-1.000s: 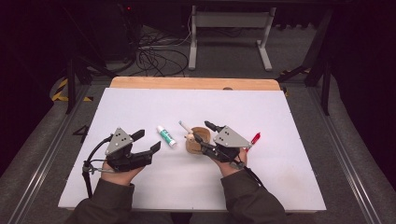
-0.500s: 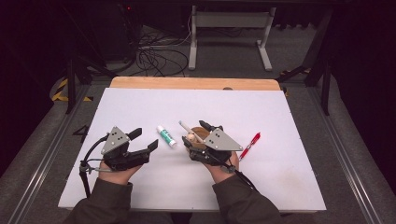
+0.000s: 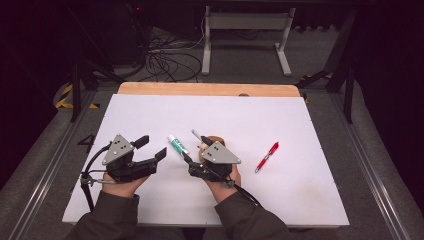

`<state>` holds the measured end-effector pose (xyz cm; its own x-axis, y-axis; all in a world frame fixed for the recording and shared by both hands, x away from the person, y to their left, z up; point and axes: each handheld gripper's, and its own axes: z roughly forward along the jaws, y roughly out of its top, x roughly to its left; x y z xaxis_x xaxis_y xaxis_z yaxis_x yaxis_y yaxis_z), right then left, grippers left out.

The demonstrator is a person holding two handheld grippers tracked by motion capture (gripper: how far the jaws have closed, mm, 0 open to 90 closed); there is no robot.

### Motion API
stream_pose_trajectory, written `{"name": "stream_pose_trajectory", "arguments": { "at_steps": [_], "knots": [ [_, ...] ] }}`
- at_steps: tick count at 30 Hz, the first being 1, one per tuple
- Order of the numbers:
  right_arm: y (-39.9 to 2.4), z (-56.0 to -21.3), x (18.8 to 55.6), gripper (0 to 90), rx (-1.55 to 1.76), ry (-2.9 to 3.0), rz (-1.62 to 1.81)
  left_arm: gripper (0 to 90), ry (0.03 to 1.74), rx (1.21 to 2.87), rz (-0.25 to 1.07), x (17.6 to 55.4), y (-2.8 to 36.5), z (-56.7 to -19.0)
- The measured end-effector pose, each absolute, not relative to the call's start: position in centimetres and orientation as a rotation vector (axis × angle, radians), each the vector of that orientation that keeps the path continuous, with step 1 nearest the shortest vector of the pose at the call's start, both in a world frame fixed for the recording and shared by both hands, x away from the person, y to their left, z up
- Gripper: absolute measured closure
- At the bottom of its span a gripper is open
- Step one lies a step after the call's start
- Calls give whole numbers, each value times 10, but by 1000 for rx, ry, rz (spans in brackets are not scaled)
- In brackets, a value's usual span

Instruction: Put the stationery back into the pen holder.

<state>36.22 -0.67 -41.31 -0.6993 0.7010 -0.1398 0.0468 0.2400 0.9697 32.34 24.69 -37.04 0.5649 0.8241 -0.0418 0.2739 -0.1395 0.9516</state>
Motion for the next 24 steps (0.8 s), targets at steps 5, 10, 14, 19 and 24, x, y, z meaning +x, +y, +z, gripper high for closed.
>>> {"name": "stream_pose_trajectory", "arguments": {
  "at_steps": [5,10,14,19,24],
  "knots": [
    [4,-421,363,278,718,1963,1484,281,934,1673,626,323,253,-368],
    [13,-427,366,304,750,1961,1471,281,937,1666,622,322,256,-366],
    [19,-432,371,338,775,1964,1466,281,935,1663,624,322,257,-365],
    [25,-435,372,358,779,1940,1445,281,939,1655,619,322,259,-365],
    [33,-439,372,366,789,1958,1441,281,938,1654,620,322,260,-364]
  ]
}}
